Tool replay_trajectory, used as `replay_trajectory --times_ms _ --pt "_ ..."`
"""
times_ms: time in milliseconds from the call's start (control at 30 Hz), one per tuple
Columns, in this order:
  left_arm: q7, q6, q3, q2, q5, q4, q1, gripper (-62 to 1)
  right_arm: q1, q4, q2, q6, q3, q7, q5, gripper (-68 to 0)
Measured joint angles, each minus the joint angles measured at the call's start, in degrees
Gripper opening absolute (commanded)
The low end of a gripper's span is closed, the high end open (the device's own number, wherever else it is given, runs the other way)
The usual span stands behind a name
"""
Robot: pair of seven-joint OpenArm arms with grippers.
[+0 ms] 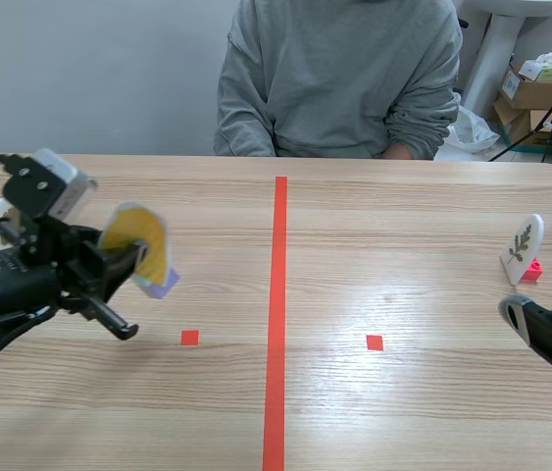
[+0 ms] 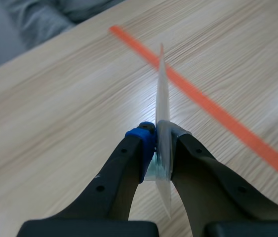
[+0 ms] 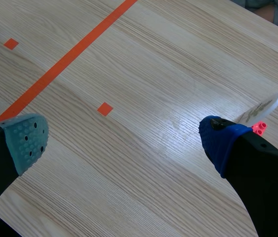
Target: Do the leaf sorting experiment
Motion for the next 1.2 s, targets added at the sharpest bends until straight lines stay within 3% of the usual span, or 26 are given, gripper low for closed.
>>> replay_trajectory --times_ms 133,300,567,900,1000,1200 --pt "-0.7 4.3 -5.8 0.0 -1.0 -4.0 0.7 -56.8 0.0 0.0 0.0 0.0 0.0 0.0 0.0 -4.3" --pt "-2.9 7.1 -10.3 -0.1 -1.0 -13.4 -1.9 -56.8 0.0 0.0 0.0 0.0 0.0 0.0 0.0 -4.3" --pt "-5.4 9.8 -10.7 -1.5 -2.3 -24.8 -6.8 -56.8 0.0 0.0 0.0 0.0 0.0 0.0 0.0 -4.3" --pt "-6.7 11.8 -10.7 -1.4 -2.4 -26.9 -9.0 -56.5 0.0 0.0 0.0 0.0 0.0 0.0 0.0 -4.3" --pt "-6.7 11.8 -10.7 -1.4 -2.3 -26.9 -9.0 -49.3 0.0 0.0 0.0 0.0 0.0 0.0 0.0 -4.3" --pt "-6.7 12.7 -10.7 -1.4 -2.3 -26.9 -8.9 -23.3 0.0 0.0 0.0 0.0 0.0 0.0 0.0 -4.3"
